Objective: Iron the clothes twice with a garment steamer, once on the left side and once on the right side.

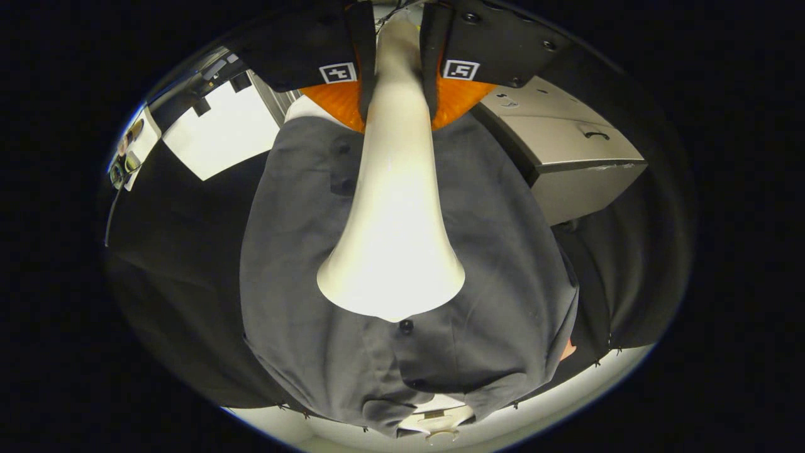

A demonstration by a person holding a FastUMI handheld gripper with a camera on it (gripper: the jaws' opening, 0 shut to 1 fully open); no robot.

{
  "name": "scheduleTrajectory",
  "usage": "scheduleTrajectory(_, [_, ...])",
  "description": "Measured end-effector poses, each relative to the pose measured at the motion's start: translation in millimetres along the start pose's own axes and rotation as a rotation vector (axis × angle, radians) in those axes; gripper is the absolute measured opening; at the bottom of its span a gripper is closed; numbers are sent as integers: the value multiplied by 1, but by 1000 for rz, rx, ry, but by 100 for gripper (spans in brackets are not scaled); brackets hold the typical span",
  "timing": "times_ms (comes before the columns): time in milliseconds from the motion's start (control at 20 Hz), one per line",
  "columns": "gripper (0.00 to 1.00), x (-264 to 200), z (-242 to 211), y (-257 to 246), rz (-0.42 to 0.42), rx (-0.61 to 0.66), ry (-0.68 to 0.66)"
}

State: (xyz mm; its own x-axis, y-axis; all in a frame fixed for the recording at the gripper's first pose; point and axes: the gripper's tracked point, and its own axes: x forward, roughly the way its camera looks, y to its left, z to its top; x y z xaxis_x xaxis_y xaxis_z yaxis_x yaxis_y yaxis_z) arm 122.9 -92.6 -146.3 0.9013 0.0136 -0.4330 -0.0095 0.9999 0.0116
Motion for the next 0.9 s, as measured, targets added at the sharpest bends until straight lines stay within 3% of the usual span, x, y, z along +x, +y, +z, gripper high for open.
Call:
scheduleTrajectory(500, [36,-36,131,-35,-20,-48,-179])
scheduleTrajectory(900, [36,-28,204,-41,19,-70,-240])
